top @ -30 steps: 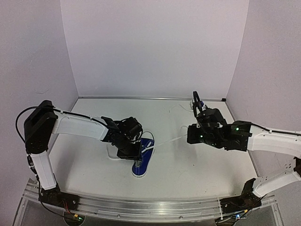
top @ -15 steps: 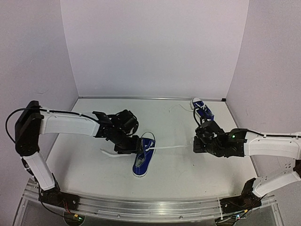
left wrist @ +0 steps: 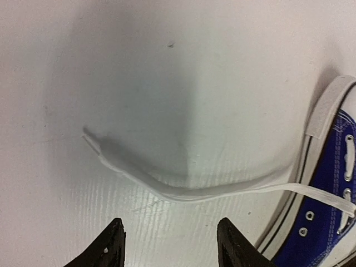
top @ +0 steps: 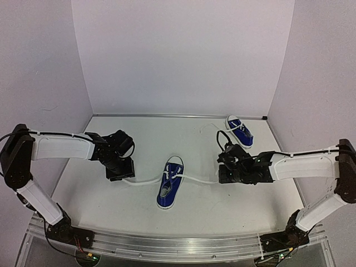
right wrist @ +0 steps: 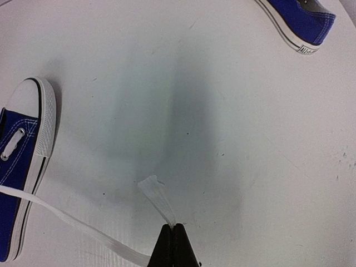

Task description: Tie the shoes

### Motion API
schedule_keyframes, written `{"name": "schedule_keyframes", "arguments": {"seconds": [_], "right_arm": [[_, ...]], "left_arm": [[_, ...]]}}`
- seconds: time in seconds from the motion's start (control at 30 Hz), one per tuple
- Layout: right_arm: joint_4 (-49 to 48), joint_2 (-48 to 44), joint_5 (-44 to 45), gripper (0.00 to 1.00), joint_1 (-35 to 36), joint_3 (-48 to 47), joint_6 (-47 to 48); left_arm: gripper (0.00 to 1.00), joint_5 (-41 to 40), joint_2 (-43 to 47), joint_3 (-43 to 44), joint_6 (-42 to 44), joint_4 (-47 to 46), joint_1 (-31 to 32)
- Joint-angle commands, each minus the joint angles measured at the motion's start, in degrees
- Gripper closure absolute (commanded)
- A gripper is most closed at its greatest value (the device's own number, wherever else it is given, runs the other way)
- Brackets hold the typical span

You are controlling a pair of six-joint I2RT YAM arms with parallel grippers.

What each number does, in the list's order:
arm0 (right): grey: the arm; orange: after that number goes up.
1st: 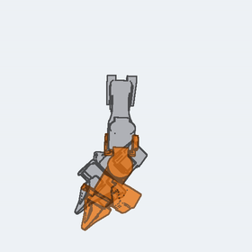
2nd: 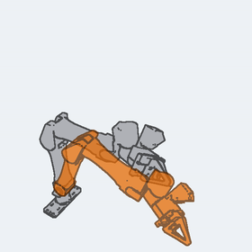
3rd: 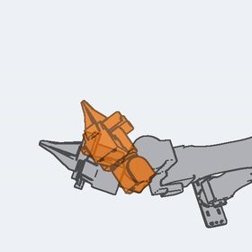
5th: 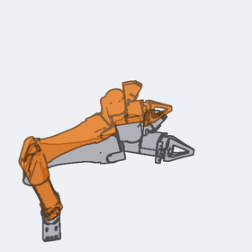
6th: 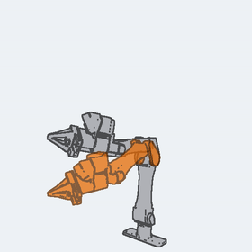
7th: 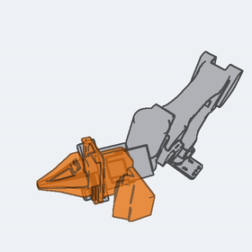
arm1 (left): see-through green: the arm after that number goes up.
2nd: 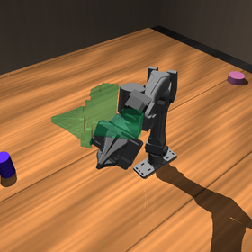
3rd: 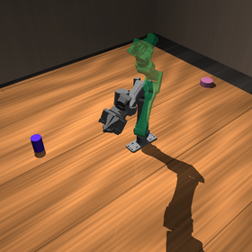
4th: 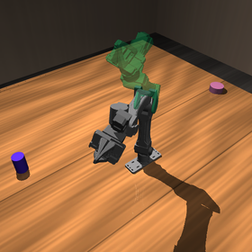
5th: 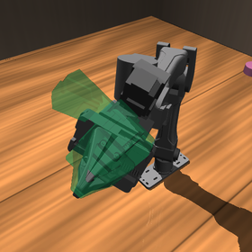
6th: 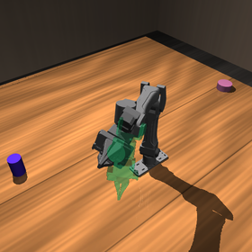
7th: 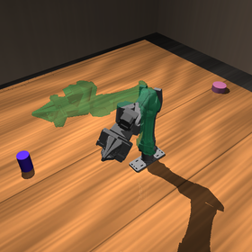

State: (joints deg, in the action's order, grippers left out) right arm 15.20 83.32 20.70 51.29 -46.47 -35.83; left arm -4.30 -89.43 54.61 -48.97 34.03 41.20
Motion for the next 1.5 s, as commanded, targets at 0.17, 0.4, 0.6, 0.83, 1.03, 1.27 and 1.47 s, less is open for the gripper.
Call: {"name": "schedule_keyframes", "arguments": {"seconds": [0.17, 0.4, 0.6, 0.83, 1.03, 1.27, 1.47], "right_arm": [[-5.8, 6.8, -5.3, 1.0, -0.1, -3.6, -0.1], [-6.3, 9.1, -5.4, 1.0, -0.1, -4.8, 0.2], [-6.2, 9.7, -5.1, 1.0, -0.1, -4.8, 0.5], [-6.3, 11.4, -5.1, 1.0, -0.1, -5.7, 0.9], [-6.4, 13.6, -5.3, 1.0, -0.6, -7.3, 1.7], [-9.0, 19.4, -8.8, 1.0, -1.8, -10.3, 3.7], [-12.4, 24.8, -14.3, 1.0, -3.0, -15.7, 9.4]], "left_arm": [[0.4, -4.7, -3.4, -3.5, -7.7, -2.9, -1.1], [0.34, -6.4, -7.8, -1.2, -8.4, -5.4, -1.3], [0.29, -5.0, -11.9, -1.0, -9.2, -7.4, -1.4], [0.34, -2.5, -14.1, -1.1, -8.9, -9.1, -1.5], [0.92, -1.3, -16.2, 0.6, -3.6, -10.1, -1.4], [1.0, 0.6, -16.9, 3.9, 4.9, -13.2, 1.0], [1.0, 7.3, -13.1, -0.3, 8.1, -20.7, 5.3]]}}
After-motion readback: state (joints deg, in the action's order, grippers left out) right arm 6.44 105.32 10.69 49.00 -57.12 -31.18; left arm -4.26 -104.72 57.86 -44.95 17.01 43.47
